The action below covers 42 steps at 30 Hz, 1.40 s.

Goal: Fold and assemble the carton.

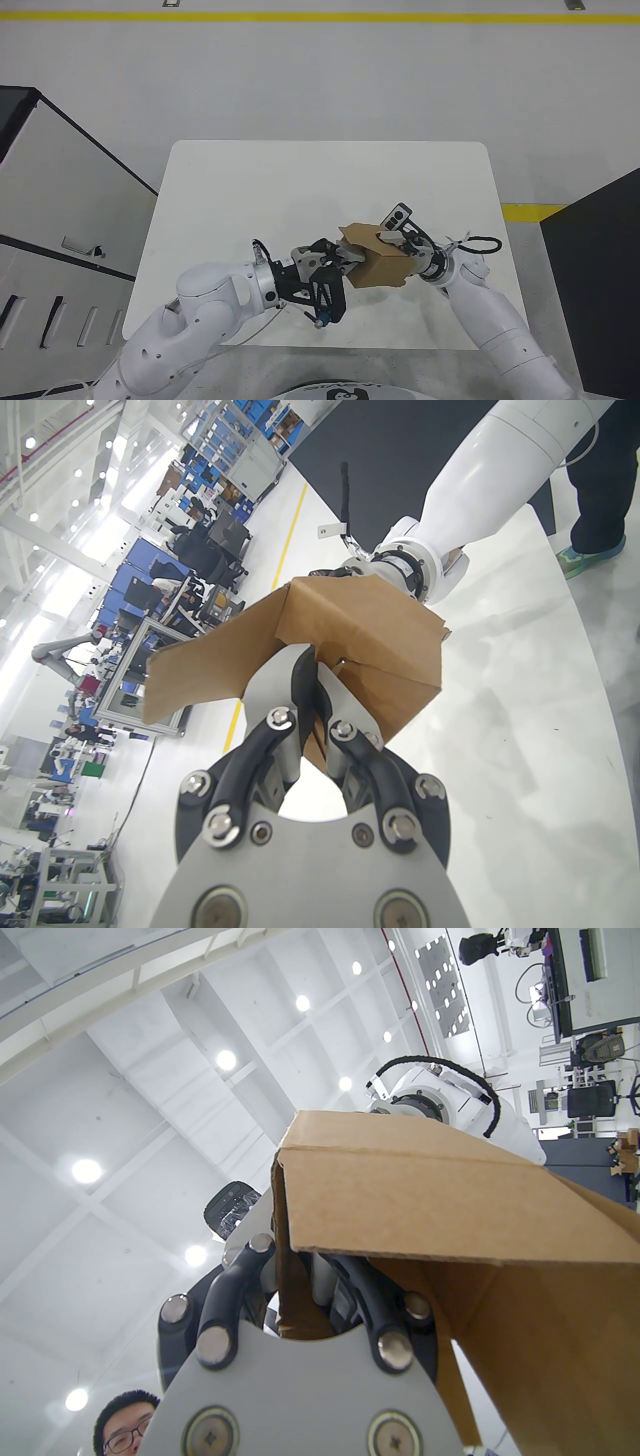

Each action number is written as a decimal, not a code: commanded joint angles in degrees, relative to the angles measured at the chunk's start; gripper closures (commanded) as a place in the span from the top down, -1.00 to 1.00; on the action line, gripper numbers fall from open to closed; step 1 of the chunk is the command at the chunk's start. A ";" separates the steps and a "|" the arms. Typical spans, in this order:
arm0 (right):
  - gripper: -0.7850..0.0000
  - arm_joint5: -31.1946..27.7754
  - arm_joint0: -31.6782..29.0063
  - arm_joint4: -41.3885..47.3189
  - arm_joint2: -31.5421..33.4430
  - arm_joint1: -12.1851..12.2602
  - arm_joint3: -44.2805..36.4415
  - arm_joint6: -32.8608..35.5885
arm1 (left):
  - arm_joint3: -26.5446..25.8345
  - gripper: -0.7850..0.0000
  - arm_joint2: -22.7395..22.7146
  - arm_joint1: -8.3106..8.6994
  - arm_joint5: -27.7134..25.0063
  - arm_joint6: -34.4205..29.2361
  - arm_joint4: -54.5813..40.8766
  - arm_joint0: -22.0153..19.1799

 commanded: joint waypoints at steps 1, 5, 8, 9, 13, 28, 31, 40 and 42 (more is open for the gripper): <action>-1.00 0.00 0.02 -0.04 -0.01 -0.01 0.02 -0.05 | 0.03 -1.00 -0.11 0.00 0.05 -0.05 -0.15 -0.02; -1.00 -0.02 0.06 -0.06 -0.04 -0.05 0.10 -0.05 | 0.02 -1.00 -0.27 0.02 0.19 -0.04 -0.19 0.02; -1.00 -0.14 0.10 0.01 -0.05 -0.09 0.20 -0.12 | 0.10 -1.00 -0.56 0.06 0.21 -0.04 -0.28 0.08; -1.00 -0.13 0.14 0.02 -0.04 -0.10 0.25 -0.11 | 0.20 -1.00 -0.70 0.07 0.14 -0.12 -0.46 0.11; -1.00 -0.17 0.25 0.14 0.09 -0.12 0.45 -0.15 | 0.12 -1.00 -1.31 0.13 -0.03 -0.16 -1.04 0.12; -1.00 -0.30 0.39 0.42 0.42 -0.20 1.01 0.09 | -0.56 -1.00 -3.47 0.40 0.47 -0.37 -1.51 1.09; -1.00 -0.32 0.36 0.46 0.54 -0.21 1.02 0.06 | -0.60 -1.00 -4.00 0.46 0.80 -0.47 -1.58 1.36; -1.00 -0.53 0.24 0.45 0.78 -0.23 1.07 0.07 | -3.19 -1.00 -8.93 0.95 2.91 -1.38 -1.58 3.78; -1.00 -0.70 0.22 0.30 0.87 -0.22 1.13 -0.09 | -4.10 -1.00 -10.01 1.08 3.08 -1.49 -1.34 4.52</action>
